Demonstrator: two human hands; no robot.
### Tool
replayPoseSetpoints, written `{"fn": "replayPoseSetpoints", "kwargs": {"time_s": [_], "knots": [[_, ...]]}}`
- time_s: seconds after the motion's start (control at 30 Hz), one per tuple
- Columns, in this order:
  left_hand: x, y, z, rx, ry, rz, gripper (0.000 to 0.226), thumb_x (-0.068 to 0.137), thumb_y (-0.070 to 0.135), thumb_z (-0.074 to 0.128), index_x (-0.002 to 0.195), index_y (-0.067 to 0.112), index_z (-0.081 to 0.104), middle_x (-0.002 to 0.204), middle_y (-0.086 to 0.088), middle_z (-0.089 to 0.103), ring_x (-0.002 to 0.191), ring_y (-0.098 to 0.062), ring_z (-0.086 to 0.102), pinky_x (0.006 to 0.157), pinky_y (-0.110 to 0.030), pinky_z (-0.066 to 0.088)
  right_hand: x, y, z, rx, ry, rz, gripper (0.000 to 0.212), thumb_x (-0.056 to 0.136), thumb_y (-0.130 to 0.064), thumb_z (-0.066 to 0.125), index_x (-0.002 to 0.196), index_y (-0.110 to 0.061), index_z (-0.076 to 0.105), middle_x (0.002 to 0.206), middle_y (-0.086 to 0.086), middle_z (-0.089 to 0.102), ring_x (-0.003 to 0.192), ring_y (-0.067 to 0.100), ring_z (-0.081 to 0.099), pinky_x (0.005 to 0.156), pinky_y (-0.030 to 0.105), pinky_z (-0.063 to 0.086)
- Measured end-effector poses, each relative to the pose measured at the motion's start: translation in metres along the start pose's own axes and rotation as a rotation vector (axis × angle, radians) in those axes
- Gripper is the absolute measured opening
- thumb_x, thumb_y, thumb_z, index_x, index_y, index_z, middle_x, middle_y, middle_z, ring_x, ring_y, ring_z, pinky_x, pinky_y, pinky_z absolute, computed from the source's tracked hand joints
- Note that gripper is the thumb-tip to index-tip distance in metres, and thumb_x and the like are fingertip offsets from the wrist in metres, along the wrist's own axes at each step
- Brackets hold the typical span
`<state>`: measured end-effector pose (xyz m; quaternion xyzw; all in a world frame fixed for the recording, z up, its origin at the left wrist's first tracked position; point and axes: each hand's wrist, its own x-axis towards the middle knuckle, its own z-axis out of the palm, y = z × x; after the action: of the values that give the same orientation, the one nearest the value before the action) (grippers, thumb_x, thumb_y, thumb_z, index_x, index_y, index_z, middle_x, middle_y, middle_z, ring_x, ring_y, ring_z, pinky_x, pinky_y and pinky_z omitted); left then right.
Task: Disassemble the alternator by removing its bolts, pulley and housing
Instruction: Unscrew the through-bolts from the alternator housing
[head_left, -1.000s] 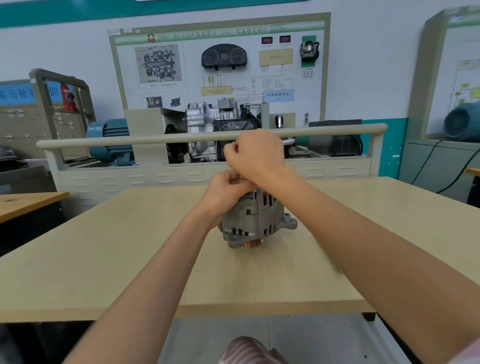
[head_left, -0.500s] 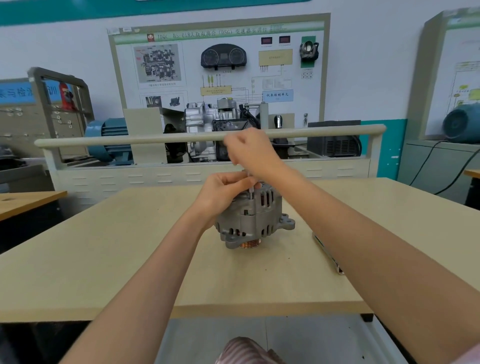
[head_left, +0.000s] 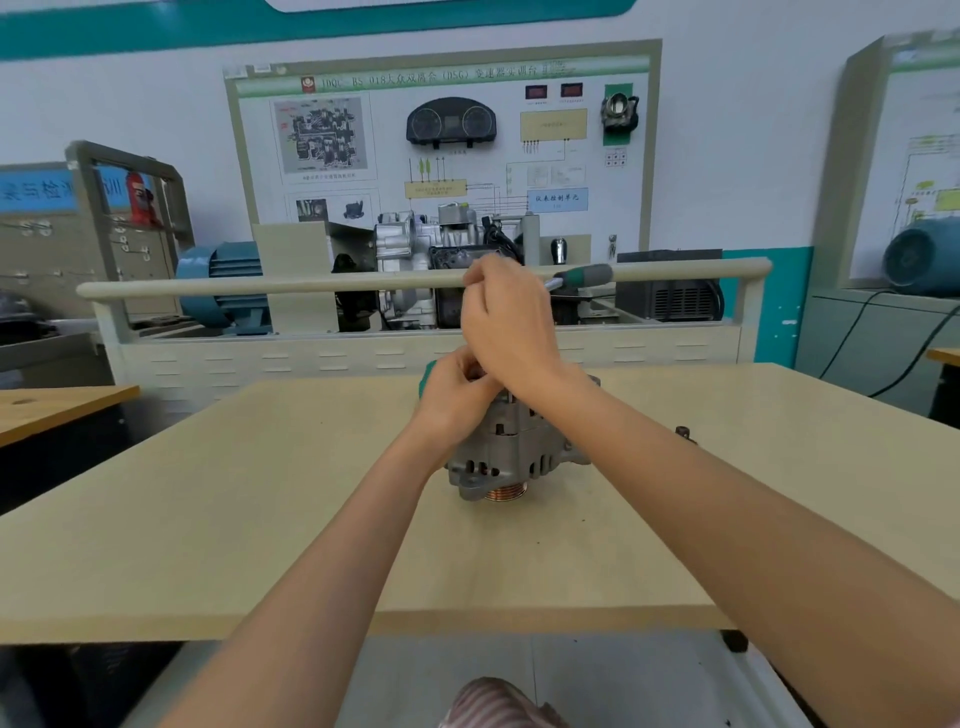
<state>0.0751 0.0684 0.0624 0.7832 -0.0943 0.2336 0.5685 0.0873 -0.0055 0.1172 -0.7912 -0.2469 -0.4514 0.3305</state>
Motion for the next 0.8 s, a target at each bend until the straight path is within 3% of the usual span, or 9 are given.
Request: {"fn": "replayPoseSetpoints", "kwargs": {"time_s": [0.07, 0.17, 0.27, 0.4, 0.5, 0.57, 0.67, 0.73, 0.8], "knots": [[0.000, 0.001, 0.001, -0.008, -0.014, 0.022, 0.016, 0.088, 0.002, 0.055, 0.081, 0.015, 0.061, 0.081, -0.008, 0.065, 0.077, -0.017, 0.057, 0.069, -0.031, 0.045, -0.002, 0.002, 0.004, 0.016, 0.147, 0.192, 0.029, 0.088, -0.013, 0.047, 0.116, -0.006, 0.053, 0.121, 0.009, 0.050, 0.115, 0.024, 0.042, 0.100, 0.034, 0.028], [0.000, 0.002, 0.003, -0.011, -0.029, 0.036, 0.012, 0.089, 0.004, 0.056, 0.098, 0.006, 0.064, 0.091, -0.019, 0.066, 0.081, -0.021, 0.056, 0.076, -0.039, 0.048, 0.000, -0.002, 0.004, 0.217, 0.230, 0.709, 0.058, 0.086, -0.028, 0.058, 0.133, -0.007, 0.033, 0.137, 0.011, 0.030, 0.125, 0.025, 0.033, 0.107, 0.037, 0.024], [0.000, 0.001, 0.005, -0.008, -0.031, 0.052, 0.005, 0.090, 0.011, 0.060, 0.092, 0.009, 0.063, 0.083, -0.011, 0.064, 0.078, -0.019, 0.056, 0.079, -0.040, 0.049, 0.008, -0.001, -0.005, 0.829, 0.204, 1.033, 0.060, 0.088, -0.023, 0.058, 0.135, -0.007, 0.025, 0.120, 0.010, 0.045, 0.101, 0.023, 0.052, 0.084, 0.030, 0.043], [0.001, -0.003, 0.006, -0.023, 0.012, 0.046, 0.012, 0.087, 0.024, 0.066, 0.087, 0.012, 0.063, 0.086, -0.013, 0.067, 0.078, -0.017, 0.059, 0.080, -0.036, 0.050, 0.021, 0.010, -0.020, 1.380, 0.098, 1.185, 0.015, 0.093, 0.001, 0.040, 0.108, 0.003, 0.044, 0.084, 0.013, 0.054, 0.071, 0.022, 0.057, 0.070, 0.030, 0.052], [0.003, -0.004, 0.004, -0.024, 0.006, 0.046, 0.012, 0.086, 0.025, 0.067, 0.083, 0.014, 0.064, 0.080, -0.004, 0.068, 0.075, -0.012, 0.059, 0.079, -0.032, 0.049, 0.023, 0.011, -0.027, 1.531, 0.010, 1.236, 0.017, 0.098, 0.001, 0.036, 0.086, 0.000, 0.048, 0.074, 0.008, 0.055, 0.065, 0.019, 0.056, 0.065, 0.026, 0.048], [0.004, -0.003, 0.004, -0.008, -0.006, 0.037, 0.012, 0.086, 0.024, 0.067, 0.084, 0.013, 0.064, 0.079, -0.001, 0.067, 0.075, -0.012, 0.059, 0.078, -0.030, 0.049, 0.024, 0.008, -0.026, 1.507, 0.049, 1.260, 0.016, 0.100, -0.003, 0.035, 0.095, 0.001, 0.050, 0.072, 0.005, 0.054, 0.068, 0.018, 0.058, 0.069, 0.025, 0.049], [0.006, 0.001, 0.005, 0.020, -0.021, 0.034, 0.008, 0.087, 0.020, 0.065, 0.087, 0.013, 0.063, 0.075, 0.003, 0.065, 0.073, -0.010, 0.058, 0.071, -0.025, 0.048, 0.024, 0.001, -0.027, 1.406, 0.291, 1.276, 0.029, 0.100, -0.007, 0.035, 0.127, -0.003, 0.046, 0.067, 0.004, 0.048, 0.071, 0.016, 0.061, 0.080, 0.021, 0.051], [0.005, 0.002, 0.005, 0.034, -0.027, 0.046, 0.004, 0.087, 0.013, 0.063, 0.083, 0.014, 0.061, 0.069, 0.006, 0.061, 0.067, -0.007, 0.055, 0.064, -0.020, 0.043, 0.023, -0.003, -0.025, 1.266, 0.332, 1.228, 0.023, 0.100, -0.009, 0.033, 0.113, -0.003, 0.051, 0.068, -0.001, 0.039, 0.058, 0.011, 0.044, 0.059, 0.012, 0.046], [0.005, 0.003, 0.006, 0.044, -0.020, 0.062, 0.007, 0.085, 0.007, 0.060, 0.081, 0.013, 0.060, 0.068, 0.004, 0.059, 0.065, -0.008, 0.053, 0.062, -0.021, 0.042, 0.021, -0.010, -0.024, 1.207, 0.355, 1.229, 0.016, 0.100, -0.008, 0.030, 0.099, -0.005, 0.046, 0.070, 0.000, 0.039, 0.057, 0.010, 0.037, 0.048, 0.020, 0.032]]}}
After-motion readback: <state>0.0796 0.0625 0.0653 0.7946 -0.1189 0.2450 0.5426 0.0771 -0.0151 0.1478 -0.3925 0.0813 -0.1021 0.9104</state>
